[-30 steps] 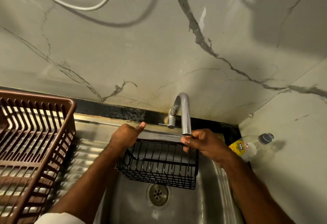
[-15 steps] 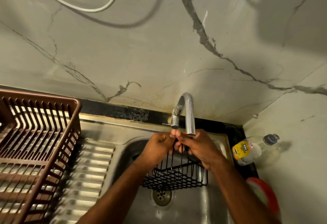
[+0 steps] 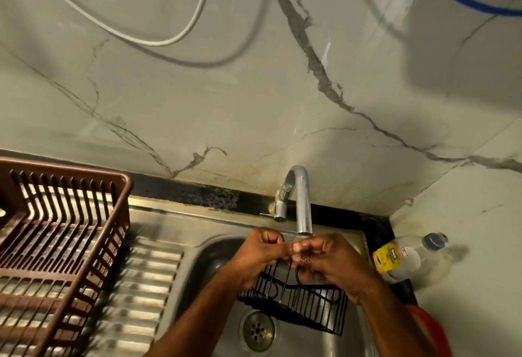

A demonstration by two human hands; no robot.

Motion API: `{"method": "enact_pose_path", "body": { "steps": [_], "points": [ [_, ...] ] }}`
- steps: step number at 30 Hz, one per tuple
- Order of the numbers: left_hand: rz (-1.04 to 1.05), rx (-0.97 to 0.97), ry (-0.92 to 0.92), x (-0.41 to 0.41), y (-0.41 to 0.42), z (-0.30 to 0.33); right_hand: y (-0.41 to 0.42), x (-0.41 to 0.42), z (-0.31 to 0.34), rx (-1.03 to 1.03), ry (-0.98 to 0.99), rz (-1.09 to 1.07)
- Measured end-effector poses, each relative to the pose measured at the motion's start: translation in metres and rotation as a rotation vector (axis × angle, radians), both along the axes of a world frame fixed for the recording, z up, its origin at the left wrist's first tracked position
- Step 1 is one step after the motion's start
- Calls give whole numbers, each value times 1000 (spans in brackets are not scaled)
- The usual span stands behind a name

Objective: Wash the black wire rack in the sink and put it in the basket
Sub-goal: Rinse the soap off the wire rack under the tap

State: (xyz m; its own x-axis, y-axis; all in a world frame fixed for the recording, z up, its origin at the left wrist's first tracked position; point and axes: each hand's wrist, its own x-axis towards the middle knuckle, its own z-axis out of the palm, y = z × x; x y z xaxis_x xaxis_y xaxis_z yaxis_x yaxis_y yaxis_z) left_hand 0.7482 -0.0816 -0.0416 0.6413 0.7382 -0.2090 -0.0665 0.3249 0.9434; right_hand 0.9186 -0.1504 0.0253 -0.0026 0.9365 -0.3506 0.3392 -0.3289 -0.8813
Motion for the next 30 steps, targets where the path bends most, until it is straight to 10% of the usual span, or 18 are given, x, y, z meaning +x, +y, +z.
{"method": "enact_pose_path", "body": {
  "steps": [19,30],
  "points": [
    [335,-210,4,-26,10,-15,32,3,-3,-45,-376,-4],
    [425,-218,-21,-26,16,-6,34,20,-7,-4,-204,-34]
  ]
}}
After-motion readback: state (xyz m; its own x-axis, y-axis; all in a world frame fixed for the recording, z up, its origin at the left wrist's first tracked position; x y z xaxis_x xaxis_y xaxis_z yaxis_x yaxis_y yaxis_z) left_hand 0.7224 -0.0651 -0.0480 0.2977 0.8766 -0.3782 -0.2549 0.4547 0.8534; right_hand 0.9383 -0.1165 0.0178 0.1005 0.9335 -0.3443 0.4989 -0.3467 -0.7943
